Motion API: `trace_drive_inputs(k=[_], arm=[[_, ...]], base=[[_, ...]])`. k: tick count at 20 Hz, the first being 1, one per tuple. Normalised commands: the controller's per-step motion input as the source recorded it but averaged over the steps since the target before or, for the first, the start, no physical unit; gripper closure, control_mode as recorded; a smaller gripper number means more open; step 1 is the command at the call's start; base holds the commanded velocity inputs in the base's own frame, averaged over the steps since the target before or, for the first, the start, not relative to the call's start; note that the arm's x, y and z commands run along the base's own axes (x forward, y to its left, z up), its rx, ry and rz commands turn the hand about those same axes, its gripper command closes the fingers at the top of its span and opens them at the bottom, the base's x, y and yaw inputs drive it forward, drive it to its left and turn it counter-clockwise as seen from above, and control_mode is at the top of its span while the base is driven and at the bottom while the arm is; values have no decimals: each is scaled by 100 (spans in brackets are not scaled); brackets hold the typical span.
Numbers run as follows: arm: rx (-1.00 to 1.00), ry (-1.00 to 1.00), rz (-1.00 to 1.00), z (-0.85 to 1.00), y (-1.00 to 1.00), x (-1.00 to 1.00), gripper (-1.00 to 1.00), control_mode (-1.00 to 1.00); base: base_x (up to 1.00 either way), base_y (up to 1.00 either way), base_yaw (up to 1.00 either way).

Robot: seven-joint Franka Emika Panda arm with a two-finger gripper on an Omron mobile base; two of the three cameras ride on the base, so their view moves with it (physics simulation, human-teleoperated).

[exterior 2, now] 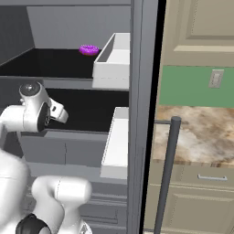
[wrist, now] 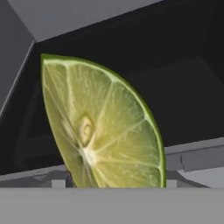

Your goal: Take the lemon wedge from the fridge and place it on the plate with fish on the dining counter.

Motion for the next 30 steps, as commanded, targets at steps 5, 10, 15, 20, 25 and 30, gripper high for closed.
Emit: trace_drive_inputs(k=[5, 10, 15, 20, 25, 30], arm=[[0, -13, -8, 44, 0, -100, 100, -100], [-3, -12, -3, 10, 0, -80, 100, 100], [0, 0, 0, 0, 0, 0, 100, 100], [0, 0, 0, 0, 0, 0, 100, 100], [0, 0, 0, 0, 0, 0, 100, 100], [0, 0, 0, 0, 0, 0, 100, 100]], base=[[0, 0, 0], [-20, 0, 0], [-100, 0, 4], [-100, 1, 33], [-72, -5, 67], [-9, 3, 91]])
